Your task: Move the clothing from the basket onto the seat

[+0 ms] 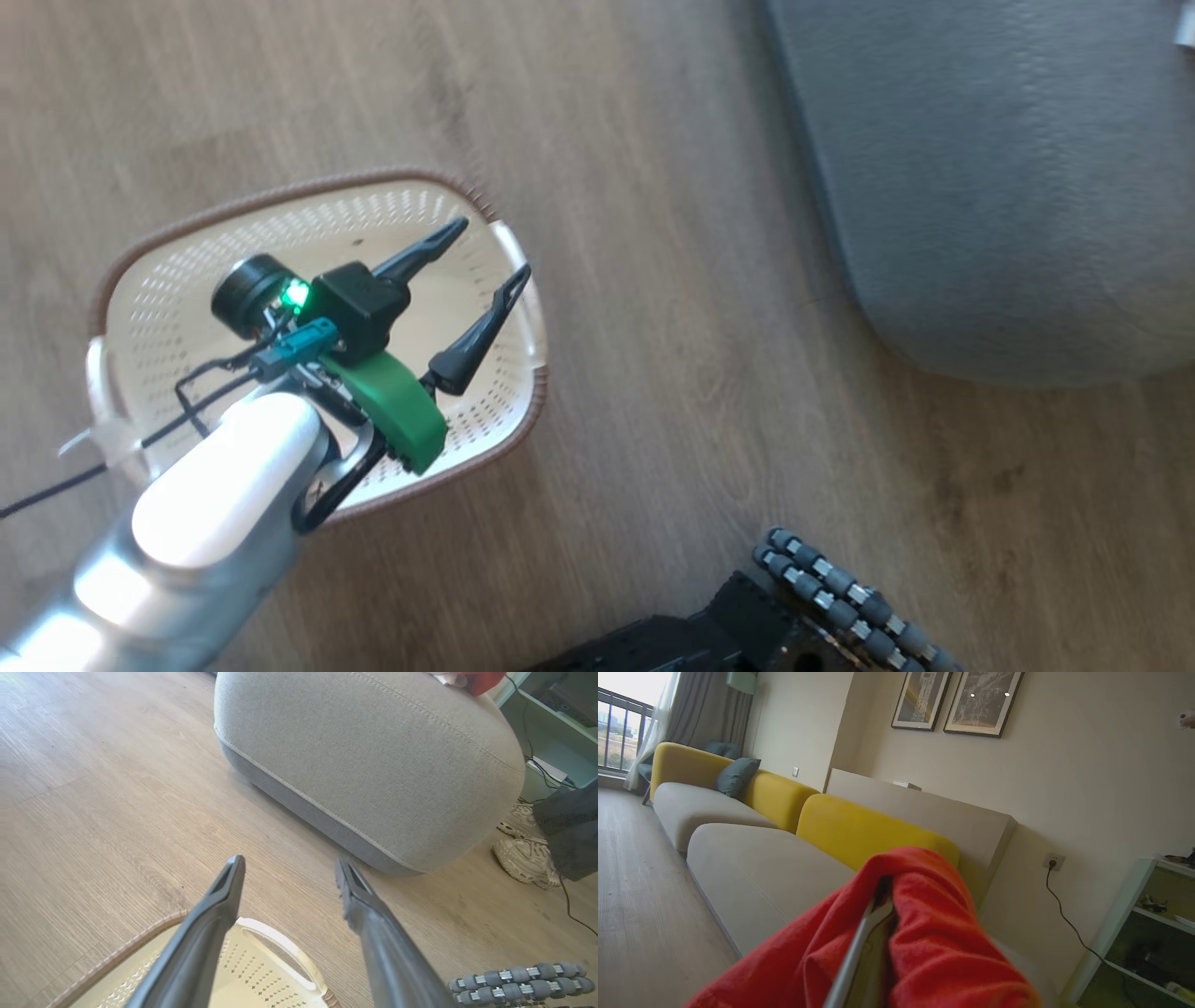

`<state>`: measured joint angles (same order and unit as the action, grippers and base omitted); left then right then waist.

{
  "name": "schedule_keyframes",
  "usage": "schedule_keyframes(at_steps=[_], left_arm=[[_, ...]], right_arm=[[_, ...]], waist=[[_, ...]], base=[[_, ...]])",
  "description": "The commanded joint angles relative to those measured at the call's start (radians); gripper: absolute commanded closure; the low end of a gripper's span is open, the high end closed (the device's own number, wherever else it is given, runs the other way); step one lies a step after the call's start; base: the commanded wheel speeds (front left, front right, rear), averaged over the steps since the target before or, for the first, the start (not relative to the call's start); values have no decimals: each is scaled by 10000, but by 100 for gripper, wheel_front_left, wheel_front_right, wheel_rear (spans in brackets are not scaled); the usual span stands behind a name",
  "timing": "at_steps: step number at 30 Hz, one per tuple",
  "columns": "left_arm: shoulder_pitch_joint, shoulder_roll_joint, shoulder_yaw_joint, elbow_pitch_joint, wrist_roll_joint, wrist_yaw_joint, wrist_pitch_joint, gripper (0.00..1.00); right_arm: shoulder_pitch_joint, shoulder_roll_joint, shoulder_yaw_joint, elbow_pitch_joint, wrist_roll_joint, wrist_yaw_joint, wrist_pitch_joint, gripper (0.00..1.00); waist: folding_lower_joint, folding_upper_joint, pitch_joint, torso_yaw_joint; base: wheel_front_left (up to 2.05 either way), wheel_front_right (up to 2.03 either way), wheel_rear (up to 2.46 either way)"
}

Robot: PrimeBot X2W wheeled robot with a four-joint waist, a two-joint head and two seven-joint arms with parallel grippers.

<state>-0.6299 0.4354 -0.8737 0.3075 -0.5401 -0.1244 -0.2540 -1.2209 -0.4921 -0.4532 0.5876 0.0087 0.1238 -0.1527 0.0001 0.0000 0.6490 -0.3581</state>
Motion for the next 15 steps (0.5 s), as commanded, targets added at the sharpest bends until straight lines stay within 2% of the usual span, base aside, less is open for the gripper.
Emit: schedule_keyframes(at_steps=[1, 5, 11, 12, 13, 15], left_arm=[[-261, 246, 212, -307, -35, -63, -78, 0], [-265, 230, 208, -307, -11, -63, -78, 0], [-38, 170, 374, -242, -86, -57, -78, 0], [1, 140, 416, -246, -98, -57, -78, 0], [35, 117, 449, -245, -93, -57, -78, 0], [103, 72, 501, -232, -73, -58, -78, 0]], right_arm=[[-174, -359, -611, -81, -201, 69, 122, 100], [191, -103, -2164, 407, -660, 69, 262, 100], [1102, 467, -3359, 1266, -651, 69, 1, 100], [1279, 474, -3473, 1457, -621, 69, -96, 91], [1471, 462, -3552, 1677, -627, 69, -166, 78], [1744, 463, -3676, 2135, -515, 69, -312, 66]], waist=[[-1, 0, 374, 427], [-1, 0, 546, 777], [-1, 0, 533, 994], [-1, 0, 513, 1022], [-1, 0, 486, 1041], [-1, 0, 424, 1061]], base=[[0, 0, 0], [0, 0, 0], [0, 0, 0], [0, 0, 0], [0, 0, 0], [0, 0, 0]])
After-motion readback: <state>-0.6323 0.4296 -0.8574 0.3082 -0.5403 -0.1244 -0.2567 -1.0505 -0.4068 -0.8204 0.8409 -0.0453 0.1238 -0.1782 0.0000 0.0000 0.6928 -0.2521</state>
